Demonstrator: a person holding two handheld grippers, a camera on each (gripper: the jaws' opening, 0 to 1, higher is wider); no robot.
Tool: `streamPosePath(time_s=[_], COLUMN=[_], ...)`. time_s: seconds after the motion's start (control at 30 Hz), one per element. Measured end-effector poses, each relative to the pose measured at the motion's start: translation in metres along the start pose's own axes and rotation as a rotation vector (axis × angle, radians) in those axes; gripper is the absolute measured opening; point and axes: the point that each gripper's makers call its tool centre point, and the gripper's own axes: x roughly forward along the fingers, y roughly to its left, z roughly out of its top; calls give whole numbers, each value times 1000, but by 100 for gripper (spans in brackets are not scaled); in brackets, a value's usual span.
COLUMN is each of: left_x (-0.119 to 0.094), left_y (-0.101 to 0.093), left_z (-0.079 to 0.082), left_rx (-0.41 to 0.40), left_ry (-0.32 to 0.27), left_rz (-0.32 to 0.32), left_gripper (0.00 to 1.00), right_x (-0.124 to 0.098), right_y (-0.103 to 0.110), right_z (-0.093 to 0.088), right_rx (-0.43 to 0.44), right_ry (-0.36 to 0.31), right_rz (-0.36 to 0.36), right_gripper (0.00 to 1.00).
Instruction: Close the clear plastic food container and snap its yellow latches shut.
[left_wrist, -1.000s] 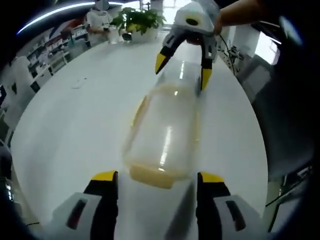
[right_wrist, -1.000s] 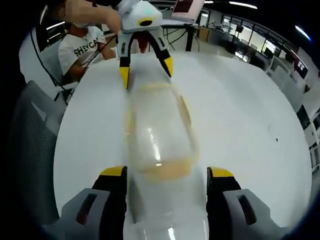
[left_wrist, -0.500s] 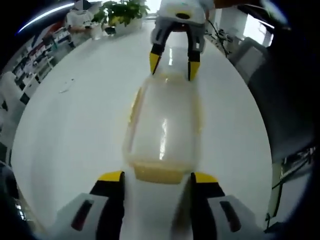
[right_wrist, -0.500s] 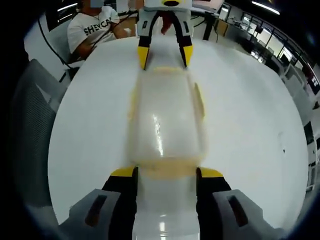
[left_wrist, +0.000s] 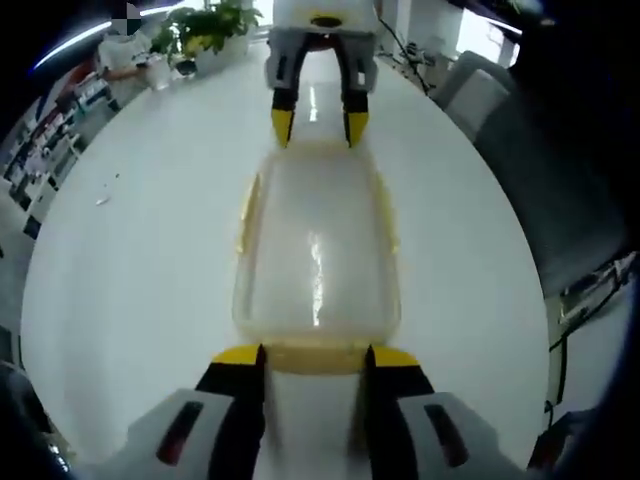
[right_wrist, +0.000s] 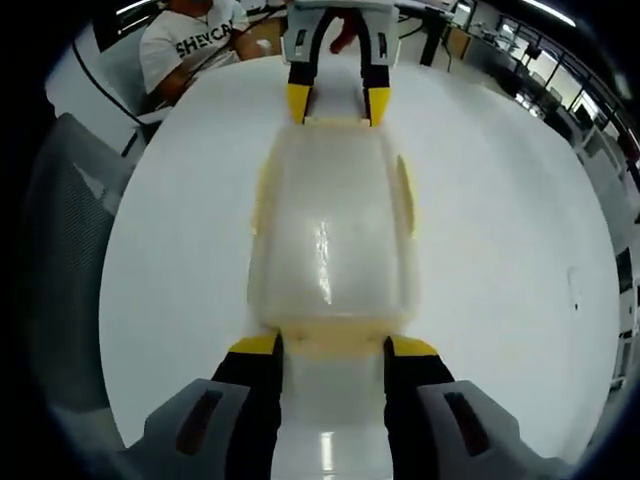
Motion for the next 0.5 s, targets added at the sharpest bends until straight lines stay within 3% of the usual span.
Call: streamPosePath(time_s=[0.5], left_x=[2], left_y=[-2], left_z=[-1], left_rx=[-30], left_ry=[61], left_rz=[-8], left_gripper=[34], right_x=[2], right_y=[-2], right_z=[0], right_rx=[5], right_ry=[42], right_rz=[10], right_gripper=[36])
